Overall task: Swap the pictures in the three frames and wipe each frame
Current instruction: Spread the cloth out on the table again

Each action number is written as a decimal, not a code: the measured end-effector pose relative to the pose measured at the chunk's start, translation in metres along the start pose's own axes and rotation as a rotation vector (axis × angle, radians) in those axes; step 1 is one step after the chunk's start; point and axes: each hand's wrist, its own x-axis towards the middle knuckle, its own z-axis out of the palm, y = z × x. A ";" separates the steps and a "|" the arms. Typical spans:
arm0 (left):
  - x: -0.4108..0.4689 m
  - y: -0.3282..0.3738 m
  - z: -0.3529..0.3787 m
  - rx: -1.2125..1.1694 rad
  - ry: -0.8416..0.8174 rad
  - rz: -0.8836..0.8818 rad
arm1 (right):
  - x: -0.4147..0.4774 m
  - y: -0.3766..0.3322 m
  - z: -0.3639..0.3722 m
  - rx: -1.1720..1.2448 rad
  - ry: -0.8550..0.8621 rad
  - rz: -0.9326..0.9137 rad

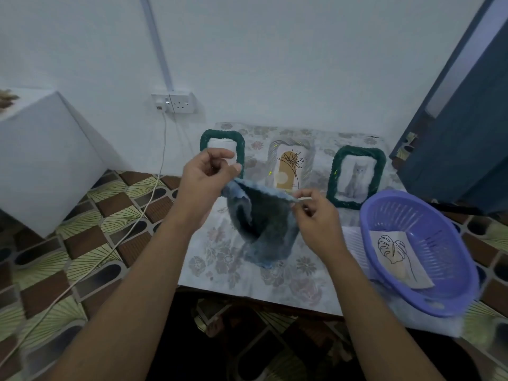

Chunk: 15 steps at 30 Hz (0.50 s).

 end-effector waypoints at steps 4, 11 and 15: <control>-0.006 -0.009 -0.009 0.619 -0.168 0.142 | 0.007 -0.005 -0.017 -0.062 0.048 -0.077; -0.004 -0.034 -0.004 1.094 -0.122 0.353 | 0.010 -0.013 -0.030 -0.284 -0.015 -0.171; -0.007 -0.028 -0.005 1.000 -0.062 0.346 | 0.016 -0.016 -0.048 -0.313 -0.160 -0.077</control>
